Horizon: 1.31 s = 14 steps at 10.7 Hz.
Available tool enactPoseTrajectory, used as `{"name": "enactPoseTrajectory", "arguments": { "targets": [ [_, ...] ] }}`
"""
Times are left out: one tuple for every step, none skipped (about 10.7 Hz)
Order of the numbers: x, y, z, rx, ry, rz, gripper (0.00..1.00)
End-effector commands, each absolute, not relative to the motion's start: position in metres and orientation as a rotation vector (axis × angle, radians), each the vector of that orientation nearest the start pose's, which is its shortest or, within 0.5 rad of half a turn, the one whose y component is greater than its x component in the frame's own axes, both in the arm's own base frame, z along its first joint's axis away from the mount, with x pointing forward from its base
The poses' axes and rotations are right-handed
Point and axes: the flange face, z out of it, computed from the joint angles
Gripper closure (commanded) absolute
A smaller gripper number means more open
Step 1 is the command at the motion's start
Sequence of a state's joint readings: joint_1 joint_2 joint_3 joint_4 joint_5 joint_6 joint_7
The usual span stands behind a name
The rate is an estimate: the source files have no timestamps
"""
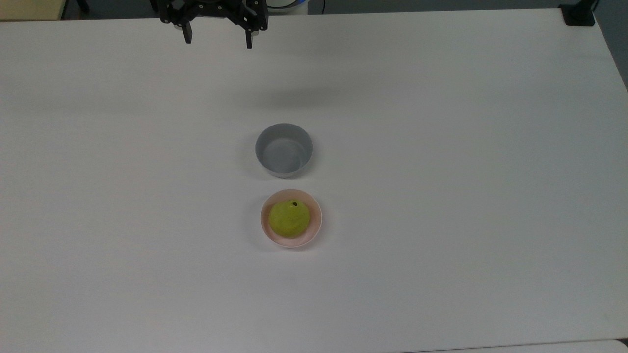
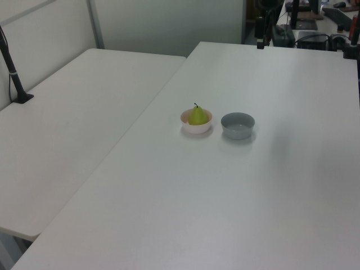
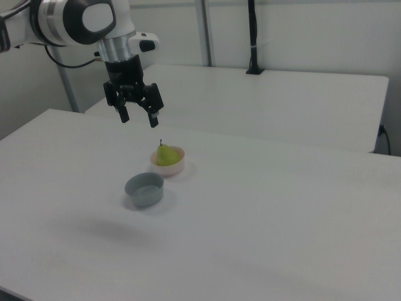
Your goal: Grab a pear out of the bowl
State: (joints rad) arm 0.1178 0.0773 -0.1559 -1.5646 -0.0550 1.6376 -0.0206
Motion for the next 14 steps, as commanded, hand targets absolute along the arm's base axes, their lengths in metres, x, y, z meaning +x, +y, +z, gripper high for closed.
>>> {"name": "enactPoseTrajectory", "arguments": {
  "targets": [
    [0.575, -0.026, 0.594, -3.199, -0.015, 0.005, 0.00],
    [0.575, -0.025, 0.593, -3.197, -0.018, 0.005, 0.00],
    [0.578, -0.025, 0.594, -3.200, -0.019, -0.014, 0.00],
    [0.581, -0.024, 0.592, -3.199, -0.025, -0.036, 0.00],
    [0.584, -0.023, 0.588, -3.200, -0.038, -0.048, 0.00],
    [0.589, -0.020, 0.583, -3.202, -0.046, -0.046, 0.00],
    [0.595, -0.018, 0.581, -3.201, -0.053, -0.095, 0.00],
    [0.600, -0.017, 0.579, -3.200, -0.057, -0.132, 0.00],
    [0.608, -0.014, 0.569, -3.203, -0.065, -0.143, 0.00],
    [0.613, -0.010, 0.565, -3.198, -0.073, -0.165, 0.00],
    [0.619, -0.008, 0.558, -3.186, -0.070, -0.183, 0.00],
    [0.625, -0.006, 0.551, -3.176, -0.067, -0.198, 0.00],
    [0.633, -0.002, 0.542, -3.155, -0.063, -0.222, 0.00],
    [0.644, 0.004, 0.526, -3.131, -0.047, -0.254, 0.00]
  ]
}}
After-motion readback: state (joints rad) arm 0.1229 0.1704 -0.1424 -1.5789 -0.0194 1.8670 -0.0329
